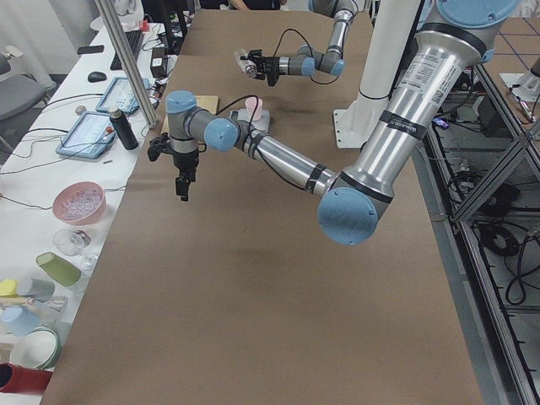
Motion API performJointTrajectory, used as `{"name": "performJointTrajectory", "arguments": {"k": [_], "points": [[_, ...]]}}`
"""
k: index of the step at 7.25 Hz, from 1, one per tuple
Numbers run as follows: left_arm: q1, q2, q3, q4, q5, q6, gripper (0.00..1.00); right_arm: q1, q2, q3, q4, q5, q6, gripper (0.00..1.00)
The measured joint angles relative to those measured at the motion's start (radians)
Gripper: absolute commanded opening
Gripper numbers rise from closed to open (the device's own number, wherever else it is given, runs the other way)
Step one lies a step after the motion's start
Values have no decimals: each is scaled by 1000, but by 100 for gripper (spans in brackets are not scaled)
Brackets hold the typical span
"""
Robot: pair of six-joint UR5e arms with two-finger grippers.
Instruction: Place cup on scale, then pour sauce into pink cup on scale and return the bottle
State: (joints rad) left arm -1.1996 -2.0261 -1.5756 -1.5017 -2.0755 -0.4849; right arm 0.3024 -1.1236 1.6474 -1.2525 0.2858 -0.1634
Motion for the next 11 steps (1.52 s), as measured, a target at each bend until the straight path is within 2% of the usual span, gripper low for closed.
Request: {"name": "performJointTrajectory", "arguments": {"k": [4, 7, 11], "points": [[0, 2, 22, -9, 0, 1, 99, 3, 69, -97, -1, -46, -29, 0], [-4, 1, 63, -59, 0, 0, 99, 5, 101, -133, 1, -77, -65, 0], [-6, 0, 68, -66, 0, -1, 99, 11, 111, -138, 70, -50, -3, 0]]}}
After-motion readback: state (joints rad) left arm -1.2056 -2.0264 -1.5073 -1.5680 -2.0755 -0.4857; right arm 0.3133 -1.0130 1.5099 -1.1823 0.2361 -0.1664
